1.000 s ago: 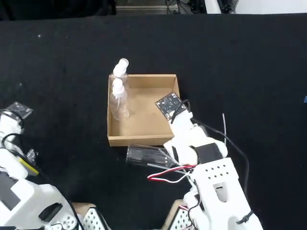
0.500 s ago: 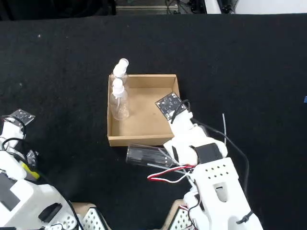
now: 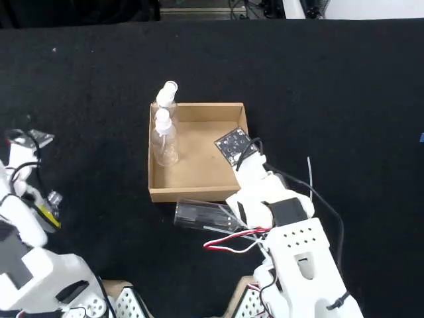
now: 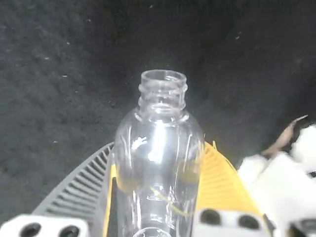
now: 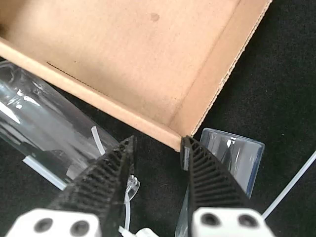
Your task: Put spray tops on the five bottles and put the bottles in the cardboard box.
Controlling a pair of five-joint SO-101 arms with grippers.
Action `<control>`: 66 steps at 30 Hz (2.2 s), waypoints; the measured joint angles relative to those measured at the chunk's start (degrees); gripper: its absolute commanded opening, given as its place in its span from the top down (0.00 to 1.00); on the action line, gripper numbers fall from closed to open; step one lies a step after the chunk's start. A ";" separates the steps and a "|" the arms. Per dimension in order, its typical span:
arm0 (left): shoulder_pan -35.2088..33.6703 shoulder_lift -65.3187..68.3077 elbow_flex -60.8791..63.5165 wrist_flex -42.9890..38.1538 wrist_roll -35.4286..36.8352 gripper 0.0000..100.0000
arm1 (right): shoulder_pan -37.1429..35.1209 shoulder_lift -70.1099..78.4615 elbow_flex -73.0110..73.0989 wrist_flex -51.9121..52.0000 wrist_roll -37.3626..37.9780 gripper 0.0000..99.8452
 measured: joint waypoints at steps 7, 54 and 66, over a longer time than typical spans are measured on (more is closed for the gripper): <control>3.96 -16.00 9.76 -6.68 11.78 0.97 | 3.25 0.18 -0.09 1.58 1.23 0.88; 30.68 -42.73 35.43 -50.46 72.88 0.97 | 46.51 19.96 -4.31 6.42 16.26 0.81; 27.60 -42.90 43.52 -56.53 72.88 0.97 | 54.15 19.96 -3.87 4.40 36.48 0.90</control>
